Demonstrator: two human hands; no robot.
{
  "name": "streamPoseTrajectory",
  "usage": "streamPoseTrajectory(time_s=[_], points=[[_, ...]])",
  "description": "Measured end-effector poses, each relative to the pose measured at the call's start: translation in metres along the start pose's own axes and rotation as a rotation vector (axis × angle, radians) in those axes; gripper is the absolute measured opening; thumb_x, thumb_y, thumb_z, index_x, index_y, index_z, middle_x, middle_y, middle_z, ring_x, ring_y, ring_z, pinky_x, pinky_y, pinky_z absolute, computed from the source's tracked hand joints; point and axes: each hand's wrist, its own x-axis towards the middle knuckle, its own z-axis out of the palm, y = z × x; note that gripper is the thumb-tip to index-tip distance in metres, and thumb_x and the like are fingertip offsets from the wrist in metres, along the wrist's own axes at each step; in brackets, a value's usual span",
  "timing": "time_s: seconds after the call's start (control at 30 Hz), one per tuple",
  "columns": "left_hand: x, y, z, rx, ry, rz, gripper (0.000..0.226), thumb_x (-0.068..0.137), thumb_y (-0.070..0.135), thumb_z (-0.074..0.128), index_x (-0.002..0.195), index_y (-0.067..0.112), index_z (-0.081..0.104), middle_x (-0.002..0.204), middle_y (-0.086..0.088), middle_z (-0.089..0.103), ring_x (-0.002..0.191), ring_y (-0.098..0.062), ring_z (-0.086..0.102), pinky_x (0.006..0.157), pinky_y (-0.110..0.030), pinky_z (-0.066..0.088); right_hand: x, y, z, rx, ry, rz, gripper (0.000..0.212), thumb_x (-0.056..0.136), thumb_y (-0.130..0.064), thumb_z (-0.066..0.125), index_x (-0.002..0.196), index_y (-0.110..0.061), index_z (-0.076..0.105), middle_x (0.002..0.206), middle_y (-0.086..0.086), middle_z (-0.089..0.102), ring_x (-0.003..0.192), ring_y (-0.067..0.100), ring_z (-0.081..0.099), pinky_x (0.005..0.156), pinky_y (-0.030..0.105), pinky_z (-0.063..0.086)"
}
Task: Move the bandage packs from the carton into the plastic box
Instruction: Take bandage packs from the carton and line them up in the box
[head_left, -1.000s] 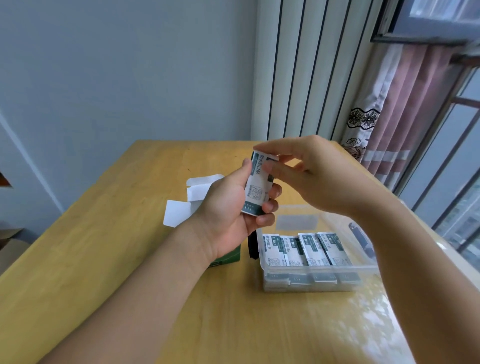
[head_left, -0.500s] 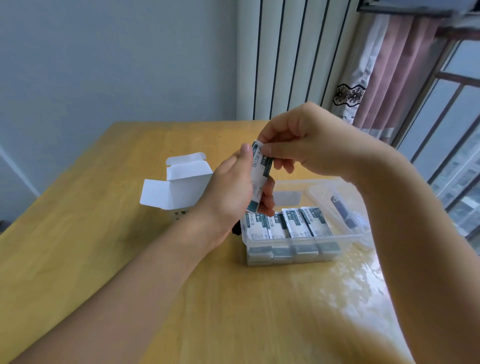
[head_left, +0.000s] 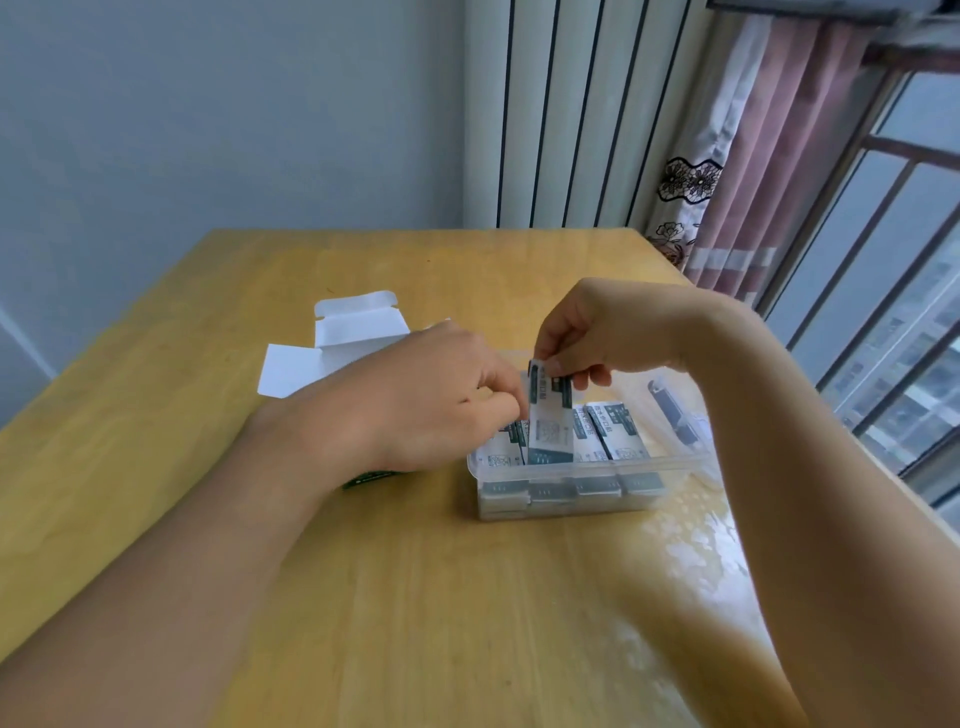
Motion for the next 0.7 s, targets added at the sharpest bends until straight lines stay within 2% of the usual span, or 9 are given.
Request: streamPoseTrajectory(time_s=[0.07,0.13,0.23,0.37,0.53,0.7], points=[[0.001,-0.003,0.005,0.051,-0.071,-0.002,0.038,0.089,0.032,0.041,0.092,0.013,0.075,0.087,-0.002,0.073,0.072,-0.015,0.063,0.077,-0.039,0.055,0.002,-0.003,0.004,-0.011,-0.024,0.005,0.011,0.093,-0.013,0.068,0.088,-0.02,0.074,0.07,0.002,0.073,0.059,0.012,0.058,0.067,0.029,0.05],[0.003,-0.006,0.011,0.113,-0.089,0.002,0.046,0.083,0.037,0.035,0.09,0.01,0.071,0.09,-0.01,0.071,0.083,-0.028,0.065,0.073,-0.05,0.055,0.003,-0.004,0.006,-0.023,-0.046,0.003,0.012,0.093,-0.013,0.068,0.087,-0.021,0.074,0.07,0.002,0.073,0.059,0.012,0.058,0.067,0.029,0.051],[0.004,-0.009,0.018,0.165,-0.124,-0.003,0.044,0.082,0.04,0.034,0.084,0.011,0.067,0.088,-0.01,0.07,0.081,-0.029,0.066,0.07,-0.053,0.055,0.003,-0.006,0.008,-0.052,-0.05,0.012,0.01,0.093,-0.014,0.068,0.088,-0.02,0.074,0.07,0.001,0.074,0.056,0.009,0.059,0.066,0.027,0.05],[0.005,-0.01,0.021,0.21,-0.153,-0.023,0.036,0.085,0.035,0.037,0.077,0.01,0.063,0.074,-0.011,0.063,0.069,-0.032,0.057,0.066,-0.054,0.053,0.003,-0.011,0.012,-0.111,-0.081,0.031,0.006,0.093,-0.015,0.069,0.091,-0.019,0.073,0.065,-0.004,0.072,0.049,0.002,0.06,0.06,0.021,0.049],[0.006,-0.011,0.021,0.199,-0.163,-0.039,0.041,0.082,0.038,0.034,0.082,0.011,0.065,0.081,-0.01,0.067,0.075,-0.031,0.063,0.067,-0.053,0.055,0.004,-0.015,0.017,-0.152,-0.088,0.051,0.004,0.093,-0.015,0.069,0.093,-0.016,0.073,0.07,0.0,0.074,0.053,0.006,0.063,0.059,0.02,0.049],[0.006,-0.011,0.022,0.194,-0.158,-0.038,0.043,0.082,0.039,0.034,0.083,0.01,0.066,0.083,-0.011,0.068,0.074,-0.032,0.061,0.067,-0.054,0.055,0.002,-0.019,0.018,-0.188,-0.072,0.065,0.003,0.092,-0.016,0.071,0.093,-0.018,0.071,0.063,-0.003,0.072,0.046,0.002,0.062,0.055,0.018,0.045]])
